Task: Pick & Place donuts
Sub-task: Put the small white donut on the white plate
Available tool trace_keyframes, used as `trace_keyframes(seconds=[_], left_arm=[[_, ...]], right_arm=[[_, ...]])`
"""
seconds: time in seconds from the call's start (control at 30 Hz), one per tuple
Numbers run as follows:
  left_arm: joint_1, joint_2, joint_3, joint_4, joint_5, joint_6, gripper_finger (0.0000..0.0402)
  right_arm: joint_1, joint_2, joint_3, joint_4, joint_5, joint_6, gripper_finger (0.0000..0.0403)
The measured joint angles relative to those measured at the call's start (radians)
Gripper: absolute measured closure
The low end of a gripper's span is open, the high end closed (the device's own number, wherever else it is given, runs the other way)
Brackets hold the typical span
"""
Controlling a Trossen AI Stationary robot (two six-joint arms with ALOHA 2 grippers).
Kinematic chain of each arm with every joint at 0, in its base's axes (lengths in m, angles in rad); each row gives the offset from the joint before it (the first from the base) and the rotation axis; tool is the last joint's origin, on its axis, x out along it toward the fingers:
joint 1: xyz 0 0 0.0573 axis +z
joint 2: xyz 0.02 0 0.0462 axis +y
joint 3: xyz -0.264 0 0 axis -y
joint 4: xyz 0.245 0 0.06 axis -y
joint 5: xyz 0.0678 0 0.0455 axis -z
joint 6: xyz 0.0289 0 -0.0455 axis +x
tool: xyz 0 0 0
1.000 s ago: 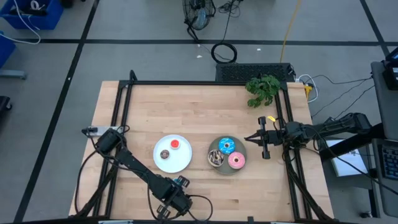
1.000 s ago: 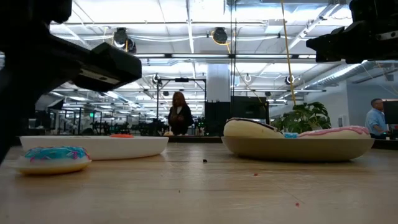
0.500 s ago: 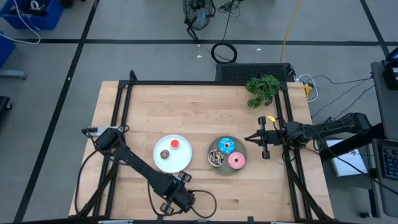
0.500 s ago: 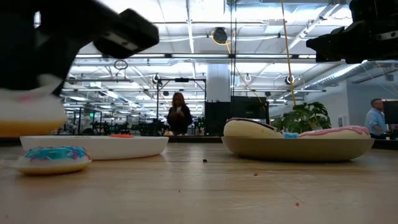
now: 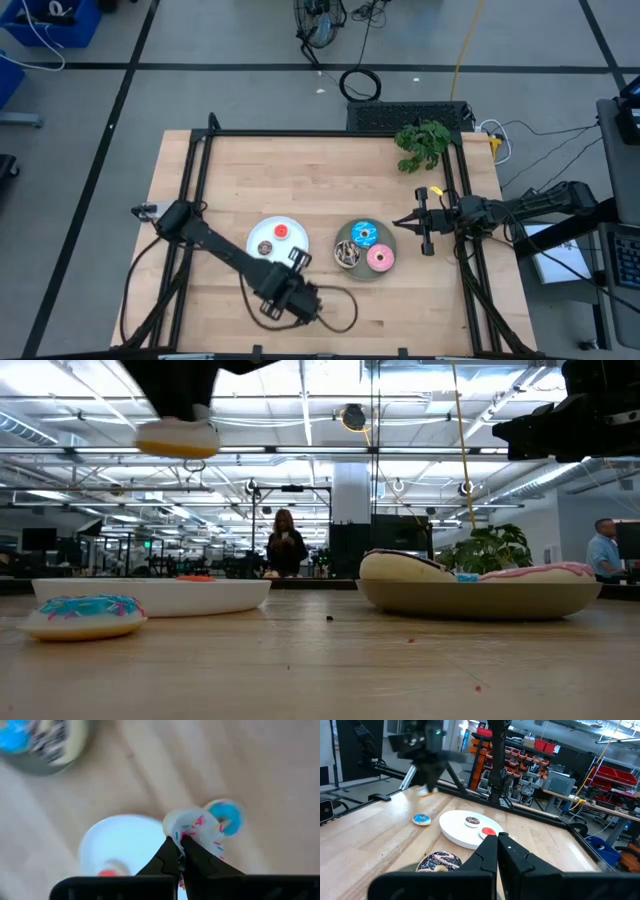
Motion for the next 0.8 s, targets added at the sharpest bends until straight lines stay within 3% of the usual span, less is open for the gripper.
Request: trace_keyframes(seconds=[0.37,0.6,0.8], left_arm=[[0.107,0.000,0.057,-0.104,0.012,0.060,0.0395],[0.224,0.000,0.005,-0.116,0.092,0.102,0.0394],[0.317,0.000,-0.134,-0.005,0.148,0.178,0.0389]], right_arm=[[0.000,0.000,0.000,0.000,0.000,0.000,0.0403],[0.000,0.000,0.000,-0.001,0.000,0.006,0.0403],[0.000,0.000,0.000,0.000,0.000,0.007,0.0403]])
